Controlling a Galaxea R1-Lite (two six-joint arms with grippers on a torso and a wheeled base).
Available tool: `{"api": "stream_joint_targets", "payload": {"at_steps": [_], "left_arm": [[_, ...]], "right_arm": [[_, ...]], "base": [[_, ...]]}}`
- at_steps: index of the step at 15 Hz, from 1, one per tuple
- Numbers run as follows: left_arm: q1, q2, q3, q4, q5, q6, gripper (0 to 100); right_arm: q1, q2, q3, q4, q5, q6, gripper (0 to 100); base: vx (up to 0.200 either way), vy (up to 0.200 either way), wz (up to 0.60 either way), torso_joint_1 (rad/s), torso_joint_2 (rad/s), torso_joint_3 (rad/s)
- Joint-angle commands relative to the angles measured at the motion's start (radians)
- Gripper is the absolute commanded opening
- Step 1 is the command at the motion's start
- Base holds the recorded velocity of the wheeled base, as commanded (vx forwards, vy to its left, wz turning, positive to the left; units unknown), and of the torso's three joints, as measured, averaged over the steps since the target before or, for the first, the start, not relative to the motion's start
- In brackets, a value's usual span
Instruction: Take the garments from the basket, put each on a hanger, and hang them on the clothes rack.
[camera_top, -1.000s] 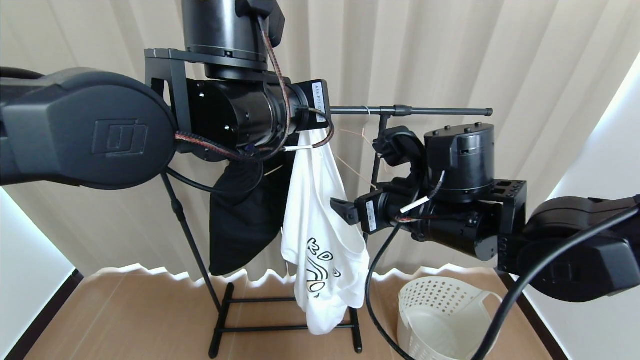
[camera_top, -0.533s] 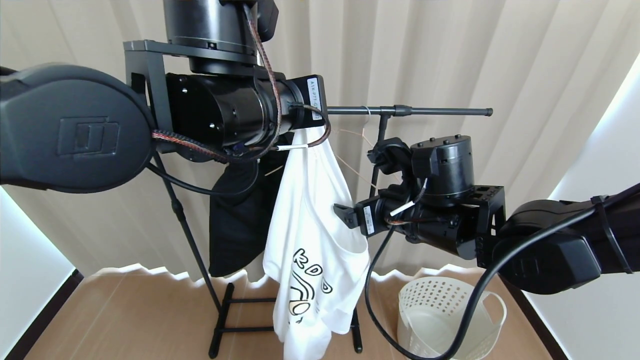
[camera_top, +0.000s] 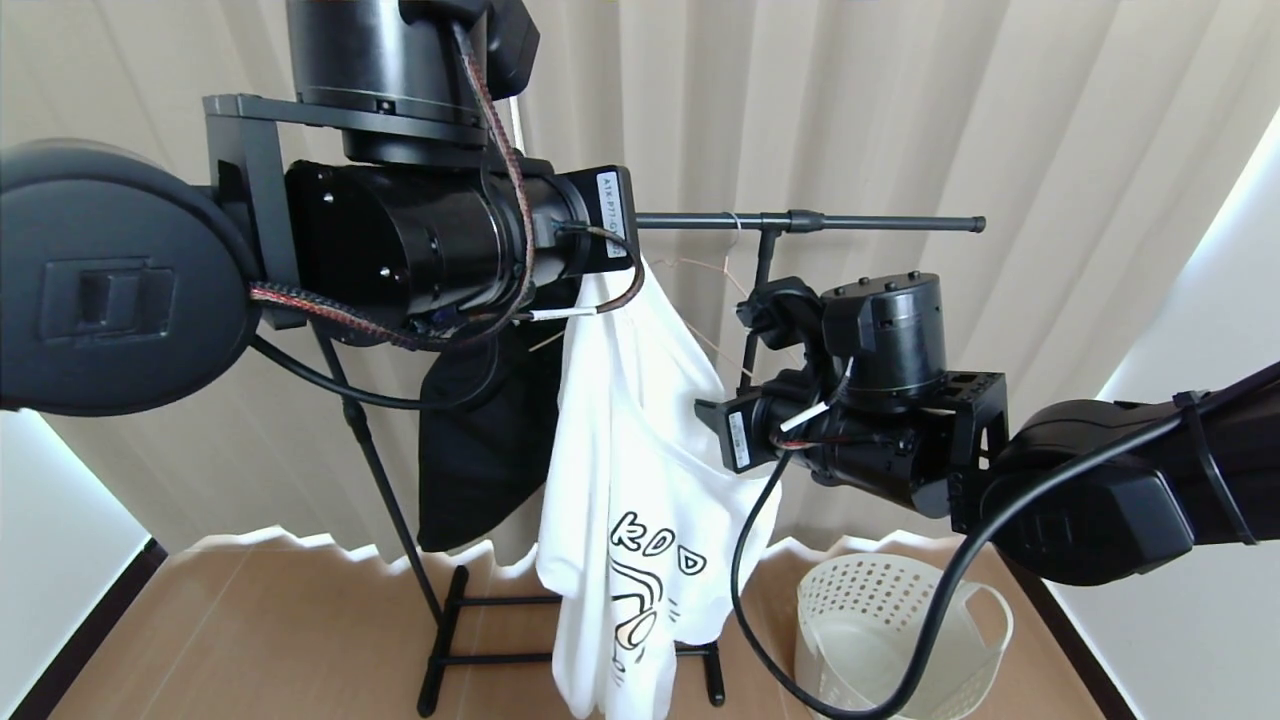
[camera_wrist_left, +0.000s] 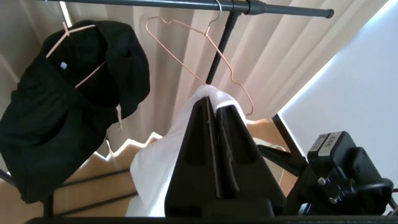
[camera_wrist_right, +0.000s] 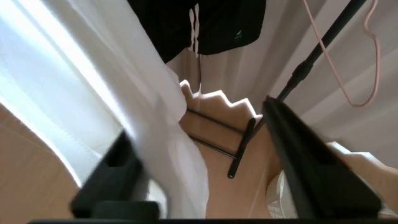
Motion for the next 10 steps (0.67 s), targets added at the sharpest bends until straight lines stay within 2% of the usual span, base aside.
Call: {"api": "stream_joint_targets", "payload": {"at_steps": [1, 5, 10], "left_arm": [[0.0, -0.008, 0.01, 0.0, 0.0, -0.001, 0], [0.006, -0.014, 0.062, 0.001, -0.001, -0.001, 0], [0.035, -0.011, 0.238, -0.002, -0.015, 0.005, 0]], "right_arm": [[-0.003, -0.006, -0.001, 0.0, -0.001, 0.0, 0], [-0.053, -0.053, -0.005, 0.001, 0.001, -0.004, 0], [-0.105, -0.132, -0.001, 0.006, -0.001, -0.017, 0]], "base": [[0.0, 0.0, 0.0, 0.0, 0.0, 0.0], [0.0, 0.0, 0.0, 0.0, 0.0, 0.0], [0.0, 0.0, 0.0, 0.0, 0.0, 0.0]]}}
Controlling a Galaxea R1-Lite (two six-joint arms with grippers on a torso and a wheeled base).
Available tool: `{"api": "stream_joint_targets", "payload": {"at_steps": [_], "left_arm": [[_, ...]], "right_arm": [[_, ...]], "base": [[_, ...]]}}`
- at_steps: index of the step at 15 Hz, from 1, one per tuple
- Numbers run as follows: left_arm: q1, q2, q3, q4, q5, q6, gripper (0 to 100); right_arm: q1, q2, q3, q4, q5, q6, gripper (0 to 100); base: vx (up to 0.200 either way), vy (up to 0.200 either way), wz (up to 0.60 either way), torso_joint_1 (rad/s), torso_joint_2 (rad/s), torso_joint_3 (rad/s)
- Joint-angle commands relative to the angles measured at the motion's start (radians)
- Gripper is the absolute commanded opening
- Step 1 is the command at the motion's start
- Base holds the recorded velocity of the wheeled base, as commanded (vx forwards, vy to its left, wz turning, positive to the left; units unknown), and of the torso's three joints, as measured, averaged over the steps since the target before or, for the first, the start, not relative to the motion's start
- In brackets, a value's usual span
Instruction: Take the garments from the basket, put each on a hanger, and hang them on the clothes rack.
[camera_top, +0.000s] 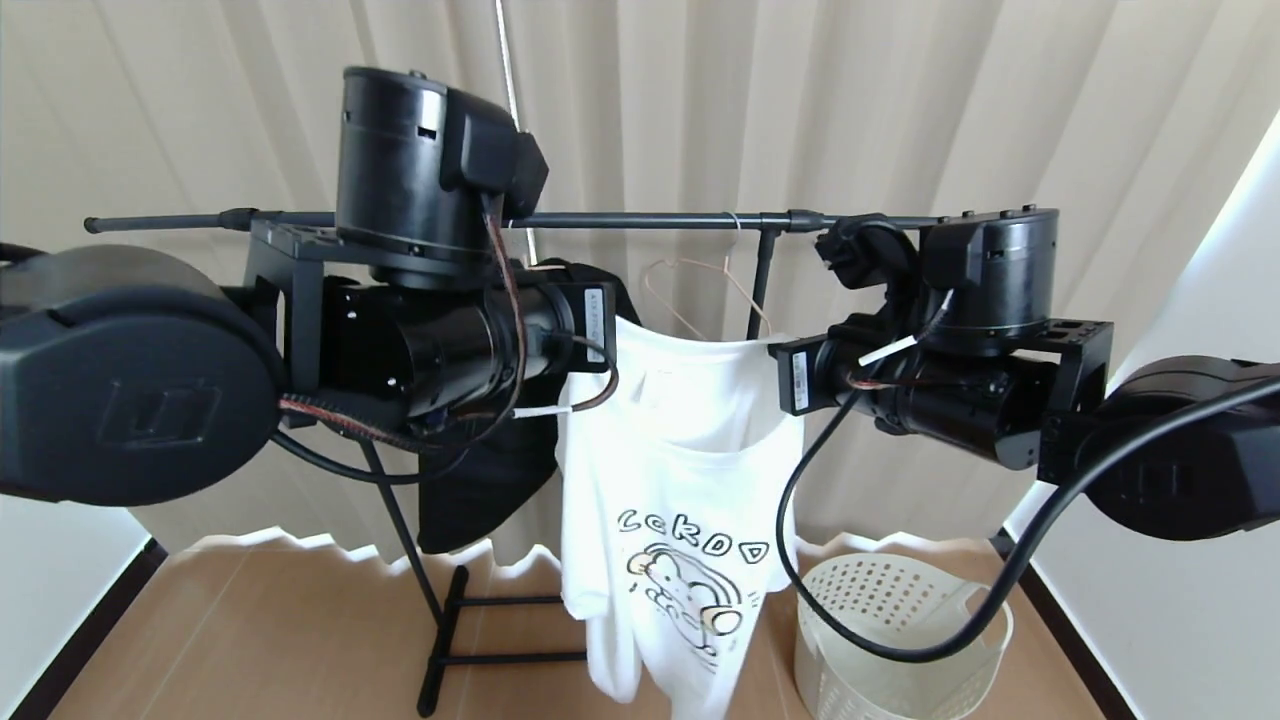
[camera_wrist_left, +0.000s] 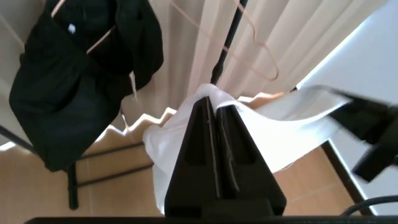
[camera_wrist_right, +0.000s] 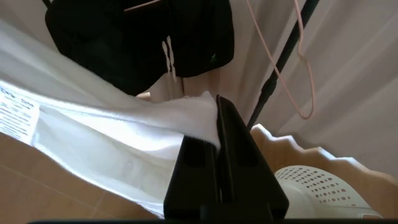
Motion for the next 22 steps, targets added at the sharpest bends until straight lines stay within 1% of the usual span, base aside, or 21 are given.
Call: {"api": "stream_joint_targets", "payload": {"at_steps": [1, 4, 5, 6, 7, 8, 9, 10, 11, 12, 13, 14, 15, 16, 18, 19, 22], "left_arm": [[0.008, 0.018, 0.072, -0.004, -0.002, -0.001, 0], [0.003, 0.036, 0.117, -0.01, -0.002, -0.001, 0], [0.002, 0.038, 0.126, -0.01, -0.002, 0.0, 100], [0.0, 0.035, 0.132, -0.01, -0.002, -0.003, 100], [-0.004, 0.03, 0.14, -0.01, -0.006, -0.004, 100], [-0.004, 0.024, 0.15, -0.01, -0.023, -0.004, 100], [-0.001, -0.016, 0.203, -0.01, -0.16, -0.006, 100], [0.016, -0.05, 0.25, -0.01, -0.313, -0.009, 100], [0.043, -0.054, 0.276, -0.01, -0.385, -0.018, 100], [0.051, -0.051, 0.284, -0.01, -0.393, -0.027, 100], [0.054, -0.047, 0.291, -0.021, -0.393, -0.047, 100], [0.055, -0.025, 0.296, -0.05, -0.391, -0.067, 100], [0.055, -0.022, 0.304, -0.076, -0.391, -0.066, 100], [0.054, -0.021, 0.316, -0.094, -0.388, -0.049, 100], [0.052, -0.018, 0.327, -0.097, -0.354, 0.016, 100], [0.051, -0.011, 0.327, -0.097, -0.336, 0.029, 100], [0.048, -0.005, 0.325, -0.1, -0.33, 0.031, 100]], "right_arm": [[-0.016, -0.037, 0.005, -0.002, 0.0, -0.007, 0], [-0.016, -0.043, 0.005, 0.001, 0.0, -0.007, 0], [-0.017, -0.043, 0.005, 0.003, 0.0, -0.009, 0], [-0.034, -0.044, 0.005, 0.003, -0.002, -0.026, 0], [-0.049, -0.047, 0.006, 0.004, -0.023, -0.05, 0], [-0.059, -0.049, 0.012, 0.004, -0.028, -0.062, 0], [-0.083, -0.06, 0.051, 0.006, -0.028, -0.134, 0], [-0.122, -0.075, 0.107, 0.0, -0.028, -0.243, 0], [-0.148, -0.093, 0.161, -0.002, -0.028, -0.334, 0], [-0.158, -0.106, 0.184, -0.003, -0.022, -0.378, 0], [-0.175, -0.13, 0.219, -0.002, -0.019, -0.44, 0], [-0.192, -0.147, 0.235, -0.002, -0.019, -0.481, 0], [-0.204, -0.156, 0.235, 0.0, -0.019, -0.495, 0], [-0.221, -0.159, 0.233, 0.0, -0.02, -0.495, 0], [-0.255, -0.159, 0.225, 0.0, -0.02, -0.498, 0], [-0.269, -0.158, 0.221, 0.0, -0.02, -0.498, 0], [-0.304, -0.155, 0.21, 0.0, -0.022, -0.503, 0]], "base": [[0.0, 0.0, 0.0, 0.0, 0.0, 0.0], [0.0, 0.0, 0.0, 0.0, 0.0, 0.0], [0.0, 0.0, 0.0, 0.0, 0.0, 0.0], [0.0, 0.0, 0.0, 0.0, 0.0, 0.0], [0.0, 0.0, 0.0, 0.0, 0.0, 0.0], [0.0, 0.0, 0.0, 0.0, 0.0, 0.0], [0.0, 0.0, 0.0, 0.0, 0.0, 0.0], [0.0, 0.0, 0.0, 0.0, 0.0, 0.0], [0.0, 0.0, 0.0, 0.0, 0.0, 0.0], [0.0, 0.0, 0.0, 0.0, 0.0, 0.0], [0.0, 0.0, 0.0, 0.0, 0.0, 0.0], [0.0, 0.0, 0.0, 0.0, 0.0, 0.0], [0.0, 0.0, 0.0, 0.0, 0.0, 0.0], [0.0, 0.0, 0.0, 0.0, 0.0, 0.0], [0.0, 0.0, 0.0, 0.0, 0.0, 0.0], [0.0, 0.0, 0.0, 0.0, 0.0, 0.0], [0.0, 0.0, 0.0, 0.0, 0.0, 0.0]]}}
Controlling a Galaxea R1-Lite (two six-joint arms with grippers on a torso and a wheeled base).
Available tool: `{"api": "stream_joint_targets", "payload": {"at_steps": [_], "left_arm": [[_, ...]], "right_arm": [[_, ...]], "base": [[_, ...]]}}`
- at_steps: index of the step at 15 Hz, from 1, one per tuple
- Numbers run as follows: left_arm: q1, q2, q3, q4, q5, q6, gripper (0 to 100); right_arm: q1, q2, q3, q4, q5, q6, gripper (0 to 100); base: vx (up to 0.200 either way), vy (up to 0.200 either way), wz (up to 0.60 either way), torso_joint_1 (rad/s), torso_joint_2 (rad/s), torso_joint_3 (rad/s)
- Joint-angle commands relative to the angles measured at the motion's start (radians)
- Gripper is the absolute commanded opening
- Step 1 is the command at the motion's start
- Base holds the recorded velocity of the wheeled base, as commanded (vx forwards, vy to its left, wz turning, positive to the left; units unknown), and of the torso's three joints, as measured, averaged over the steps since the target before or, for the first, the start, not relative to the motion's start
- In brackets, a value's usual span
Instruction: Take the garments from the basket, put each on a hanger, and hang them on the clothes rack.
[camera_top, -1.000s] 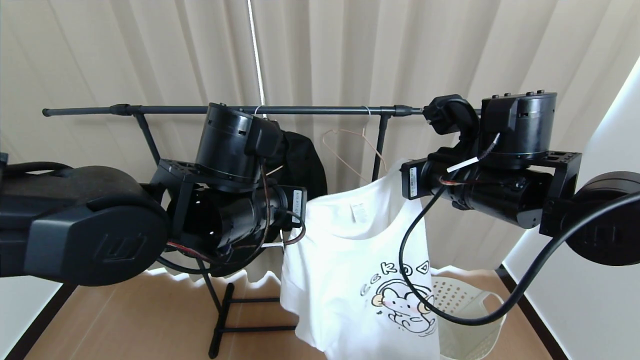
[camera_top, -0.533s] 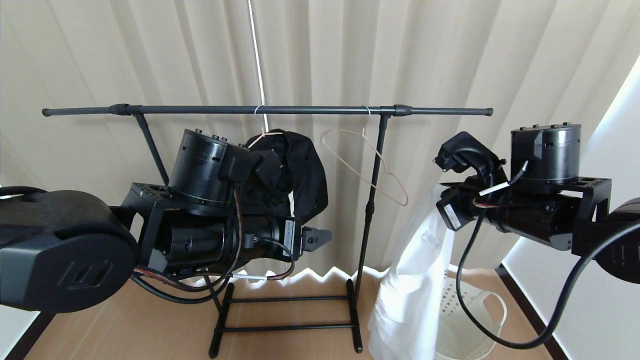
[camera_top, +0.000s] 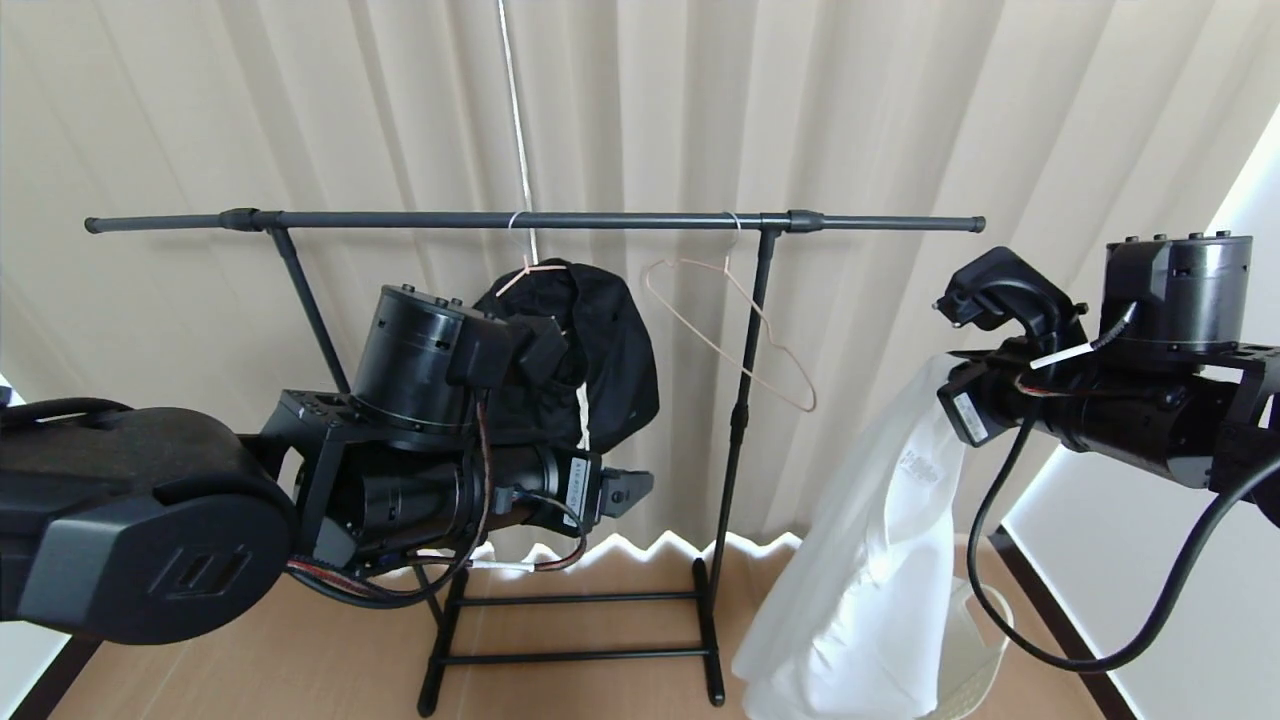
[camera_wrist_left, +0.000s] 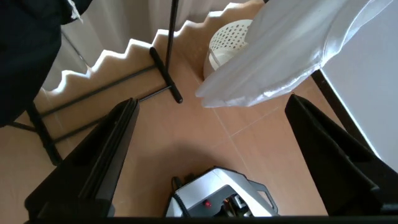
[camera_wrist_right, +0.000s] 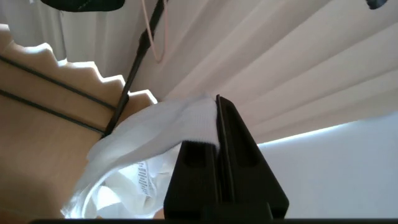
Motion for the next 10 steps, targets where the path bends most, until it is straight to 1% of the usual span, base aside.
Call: {"api": "stream_joint_targets", "payload": {"at_steps": [1, 3, 4, 10], "left_arm": [[-0.002, 0.009, 0.001, -0.01, 0.001, 0.0, 100], [-0.002, 0.017, 0.003, -0.042, 0.004, -0.002, 100], [-0.002, 0.017, 0.003, -0.047, 0.005, -0.002, 100], [0.007, 0.023, 0.001, -0.052, 0.007, -0.008, 100]], "right_arm": [[-0.021, 0.001, -0.007, 0.001, 0.0, -0.009, 0], [-0.033, 0.006, -0.008, -0.001, 0.0, -0.023, 0], [-0.035, 0.006, -0.008, -0.001, -0.003, -0.025, 0], [-0.041, 0.007, -0.008, -0.001, -0.003, -0.025, 0]], "base": [[0.0, -0.2, 0.0, -0.002, 0.01, -0.002], [0.0, -0.2, 0.0, -0.007, 0.0, -0.002], [0.2, -0.2, 0.0, 0.002, 0.0, 0.002], [0.2, 0.0, 0.0, 0.006, 0.01, -0.001]]}}
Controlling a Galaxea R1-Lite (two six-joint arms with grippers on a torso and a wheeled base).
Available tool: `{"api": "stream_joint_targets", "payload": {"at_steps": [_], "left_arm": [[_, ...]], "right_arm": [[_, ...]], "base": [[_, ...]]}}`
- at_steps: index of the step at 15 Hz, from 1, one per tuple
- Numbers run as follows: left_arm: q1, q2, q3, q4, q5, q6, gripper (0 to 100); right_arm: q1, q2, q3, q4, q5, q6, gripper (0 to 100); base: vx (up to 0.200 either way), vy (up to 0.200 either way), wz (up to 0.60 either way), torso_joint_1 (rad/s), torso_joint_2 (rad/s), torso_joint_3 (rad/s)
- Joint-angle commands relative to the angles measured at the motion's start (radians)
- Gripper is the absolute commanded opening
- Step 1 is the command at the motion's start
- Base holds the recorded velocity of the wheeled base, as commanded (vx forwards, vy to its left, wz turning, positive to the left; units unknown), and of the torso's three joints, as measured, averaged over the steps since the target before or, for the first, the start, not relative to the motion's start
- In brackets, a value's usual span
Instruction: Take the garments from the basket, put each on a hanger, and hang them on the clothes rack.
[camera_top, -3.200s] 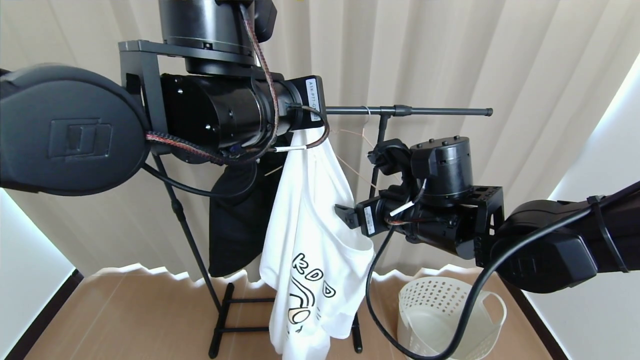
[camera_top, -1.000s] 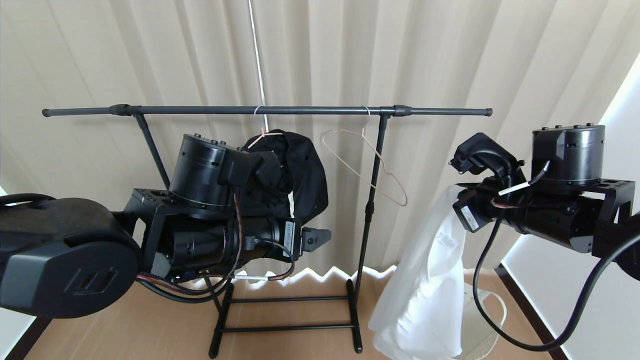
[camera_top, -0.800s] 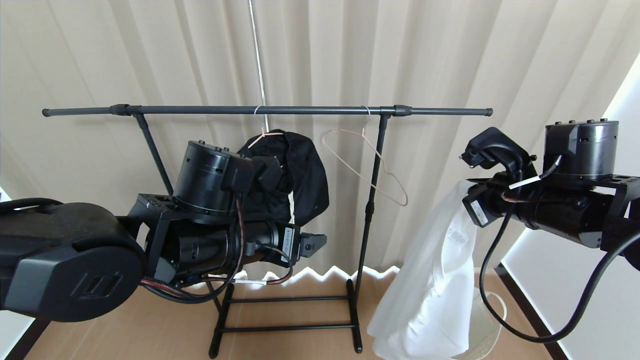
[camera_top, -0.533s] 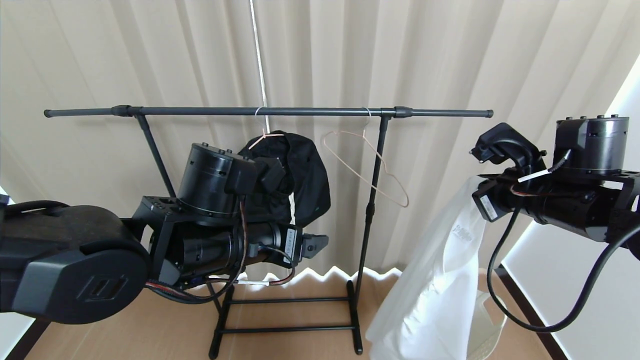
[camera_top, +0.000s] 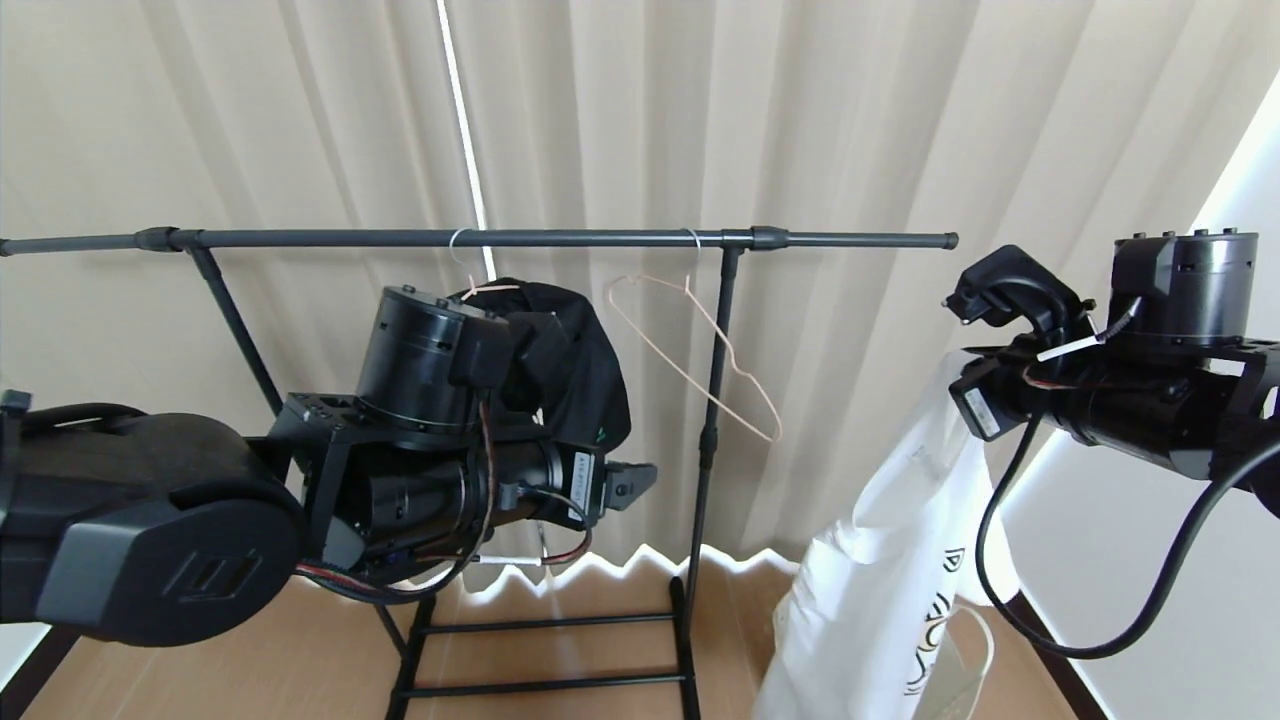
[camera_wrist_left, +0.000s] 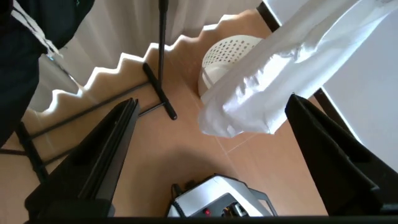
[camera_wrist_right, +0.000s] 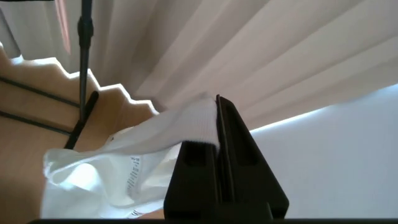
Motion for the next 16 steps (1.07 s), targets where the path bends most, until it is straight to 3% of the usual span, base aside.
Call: {"api": "stream_joint_targets", "payload": {"at_steps": [1, 3, 8, 12, 14, 16], "left_arm": [[0.0, 0.007, -0.002, -0.003, 0.0, -0.001, 100], [0.0, 0.009, 0.0, -0.015, 0.0, -0.001, 100], [-0.001, 0.062, 0.004, -0.15, 0.0, -0.007, 100], [-0.001, 0.191, -0.14, -0.173, 0.006, -0.013, 100], [-0.001, 0.289, -0.273, -0.169, 0.052, -0.033, 100], [-0.001, 0.329, -0.319, -0.153, 0.054, -0.033, 100]], "right_arm": [[-0.002, 0.002, 0.001, 0.0, 0.001, 0.0, 0], [-0.002, 0.004, 0.001, 0.0, 0.001, 0.0, 0], [-0.002, 0.002, 0.001, 0.0, 0.001, 0.0, 0], [-0.002, 0.004, 0.0, 0.0, -0.001, 0.0, 0], [-0.002, 0.005, 0.001, 0.0, -0.001, 0.0, 0], [-0.002, 0.007, 0.0, 0.0, -0.001, 0.0, 0]], "base": [[0.2, 0.0, 0.0, -0.017, -0.01, -0.002], [0.2, 0.0, 0.0, 0.005, 0.0, -0.01], [0.0, 0.0, 0.0, 0.0, 0.0, 0.0], [0.0, 0.0, 0.0, 0.0, 0.0, 0.0], [0.0, 0.0, 0.0, 0.0, 0.0, 0.0], [0.0, 0.0, 0.0, 0.0, 0.0, 0.0]]}}
